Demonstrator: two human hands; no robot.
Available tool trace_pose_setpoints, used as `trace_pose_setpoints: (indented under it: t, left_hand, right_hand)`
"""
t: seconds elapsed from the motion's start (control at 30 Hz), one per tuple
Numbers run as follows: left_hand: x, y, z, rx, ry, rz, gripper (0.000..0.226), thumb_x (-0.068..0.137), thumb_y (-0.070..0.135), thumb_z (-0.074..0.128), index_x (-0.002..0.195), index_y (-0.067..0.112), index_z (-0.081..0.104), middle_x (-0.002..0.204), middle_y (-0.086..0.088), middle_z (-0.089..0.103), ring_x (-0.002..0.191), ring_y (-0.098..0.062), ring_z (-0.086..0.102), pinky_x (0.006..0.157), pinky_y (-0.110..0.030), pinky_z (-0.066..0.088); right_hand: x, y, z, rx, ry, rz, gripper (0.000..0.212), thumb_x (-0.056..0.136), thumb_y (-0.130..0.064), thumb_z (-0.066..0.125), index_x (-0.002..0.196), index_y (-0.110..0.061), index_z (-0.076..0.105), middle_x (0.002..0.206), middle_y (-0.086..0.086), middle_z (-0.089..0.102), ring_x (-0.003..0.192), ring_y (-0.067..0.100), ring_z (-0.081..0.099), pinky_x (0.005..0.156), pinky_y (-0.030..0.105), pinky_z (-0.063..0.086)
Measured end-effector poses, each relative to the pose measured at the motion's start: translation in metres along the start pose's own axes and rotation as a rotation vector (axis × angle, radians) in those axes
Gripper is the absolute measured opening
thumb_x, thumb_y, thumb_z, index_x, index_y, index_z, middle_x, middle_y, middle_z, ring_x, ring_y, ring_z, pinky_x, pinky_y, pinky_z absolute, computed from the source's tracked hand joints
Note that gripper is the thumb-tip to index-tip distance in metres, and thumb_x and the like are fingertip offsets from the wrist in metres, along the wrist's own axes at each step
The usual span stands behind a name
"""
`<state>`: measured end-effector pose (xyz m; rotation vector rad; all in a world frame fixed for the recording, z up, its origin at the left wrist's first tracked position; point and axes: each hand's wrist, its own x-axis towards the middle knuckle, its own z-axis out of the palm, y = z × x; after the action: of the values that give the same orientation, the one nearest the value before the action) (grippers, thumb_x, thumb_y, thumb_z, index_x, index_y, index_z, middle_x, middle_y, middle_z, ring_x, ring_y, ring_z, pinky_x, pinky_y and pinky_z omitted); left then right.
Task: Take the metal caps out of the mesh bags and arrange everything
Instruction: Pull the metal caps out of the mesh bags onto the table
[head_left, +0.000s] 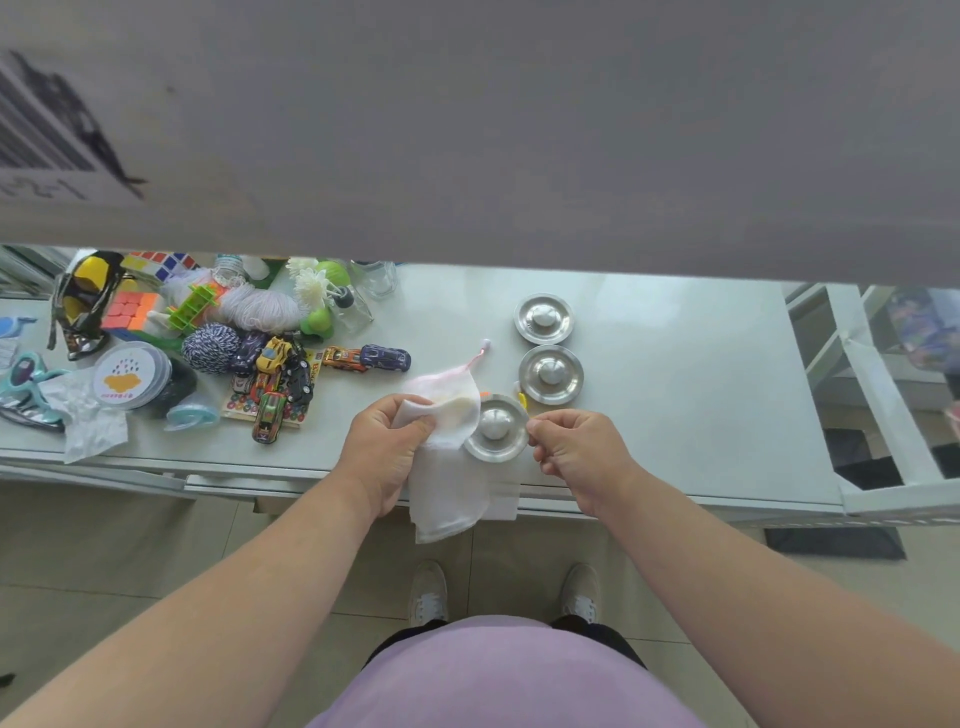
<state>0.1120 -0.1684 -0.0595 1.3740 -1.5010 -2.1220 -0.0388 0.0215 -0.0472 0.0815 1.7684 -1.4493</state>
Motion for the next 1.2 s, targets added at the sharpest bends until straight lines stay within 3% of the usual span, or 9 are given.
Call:
trace_pose_setpoints:
  t: [0.13, 0.27, 0.43, 0.6, 0.73, 0.87, 1.0, 1.1, 1.2]
  left_hand:
    - [0.001, 0.002, -0.003, 0.043, 0.014, 0.010, 0.029, 0.079, -0.001, 0.084, 0.088, 0.026, 0.080, 0.099, -0.011, 0.081, 0.078, -0.027, 0.073, 0.065, -0.040, 0.064]
    - [0.001, 0.003, -0.003, 0.068, 0.038, 0.015, 0.033, 0.068, 0.004, 0.084, 0.089, 0.029, 0.081, 0.093, -0.005, 0.082, 0.074, -0.024, 0.073, 0.057, -0.036, 0.062]
    - [-0.001, 0.006, -0.002, 0.066, 0.033, 0.021, 0.042, 0.070, 0.004, 0.086, 0.100, 0.033, 0.080, 0.100, 0.002, 0.084, 0.081, -0.023, 0.077, 0.057, -0.034, 0.062]
    - [-0.002, 0.009, -0.001, 0.051, 0.007, 0.069, 0.047, 0.080, -0.003, 0.084, 0.111, 0.032, 0.078, 0.115, -0.004, 0.079, 0.085, -0.016, 0.078, 0.060, -0.029, 0.062]
    - [-0.005, 0.013, 0.000, -0.008, -0.047, 0.066, 0.049, 0.084, -0.008, 0.080, 0.116, 0.029, 0.076, 0.120, -0.006, 0.078, 0.096, -0.026, 0.075, 0.065, -0.036, 0.065]
    - [-0.009, 0.017, 0.001, -0.059, -0.091, 0.054, 0.051, 0.087, -0.011, 0.077, 0.120, 0.028, 0.073, 0.126, -0.011, 0.076, 0.101, -0.031, 0.074, 0.070, -0.045, 0.067]
    - [-0.013, 0.018, 0.003, -0.046, -0.114, 0.060, 0.059, 0.089, -0.007, 0.080, 0.131, 0.033, 0.068, 0.136, -0.018, 0.070, 0.110, -0.036, 0.074, 0.079, -0.049, 0.067]
    - [-0.017, 0.018, 0.004, 0.043, -0.149, 0.072, 0.085, 0.084, 0.006, 0.089, 0.152, 0.040, 0.051, 0.148, -0.007, 0.061, 0.124, -0.031, 0.070, 0.098, -0.055, 0.063]
    - [-0.021, 0.017, 0.004, 0.128, -0.179, 0.084, 0.115, 0.074, 0.013, 0.096, 0.164, 0.045, 0.031, 0.152, 0.002, 0.055, 0.128, -0.022, 0.067, 0.106, -0.052, 0.060]
  right_hand:
    - [0.002, 0.003, -0.028, -0.030, 0.078, -0.003, 0.010, 0.089, -0.008, 0.074, 0.084, 0.001, 0.075, 0.068, 0.011, 0.066, 0.051, 0.013, 0.057, 0.046, 0.022, 0.048]
    - [0.002, 0.002, -0.048, -0.095, 0.114, -0.011, 0.011, 0.090, -0.008, 0.073, 0.085, 0.002, 0.074, 0.066, 0.011, 0.066, 0.050, 0.014, 0.058, 0.047, 0.022, 0.051]
    - [-0.002, 0.003, -0.062, -0.163, 0.143, -0.014, 0.010, 0.090, -0.006, 0.072, 0.085, 0.003, 0.073, 0.066, 0.011, 0.067, 0.051, 0.015, 0.061, 0.049, 0.023, 0.054]
    - [-0.005, 0.004, -0.067, -0.181, 0.182, -0.012, 0.008, 0.087, -0.011, 0.073, 0.084, -0.003, 0.074, 0.068, 0.009, 0.068, 0.051, 0.014, 0.063, 0.050, 0.024, 0.055]
    - [-0.009, -0.002, -0.060, -0.303, 0.287, -0.118, 0.007, 0.081, -0.024, 0.073, 0.081, -0.018, 0.074, 0.061, -0.003, 0.068, 0.049, 0.010, 0.059, 0.050, 0.028, 0.051]
    - [-0.015, -0.016, -0.024, -0.264, 0.104, -0.146, 0.011, 0.080, -0.025, 0.071, 0.080, -0.015, 0.076, 0.061, -0.005, 0.069, 0.051, 0.012, 0.060, 0.047, 0.025, 0.048]
    - [-0.014, -0.026, 0.023, -0.187, -0.121, -0.046, 0.026, 0.089, -0.031, 0.075, 0.096, -0.006, 0.073, 0.083, 0.011, 0.073, 0.056, 0.015, 0.067, 0.053, 0.027, 0.055]
    - [-0.008, -0.028, 0.050, -0.201, -0.126, 0.003, 0.030, 0.089, -0.035, 0.078, 0.102, -0.008, 0.071, 0.085, 0.009, 0.071, 0.058, 0.016, 0.067, 0.054, 0.026, 0.054]
    - [0.000, -0.029, 0.060, -0.191, -0.060, -0.039, 0.010, 0.091, -0.019, 0.076, 0.086, -0.013, 0.070, 0.073, 0.006, 0.067, 0.048, 0.011, 0.055, 0.047, 0.026, 0.045]
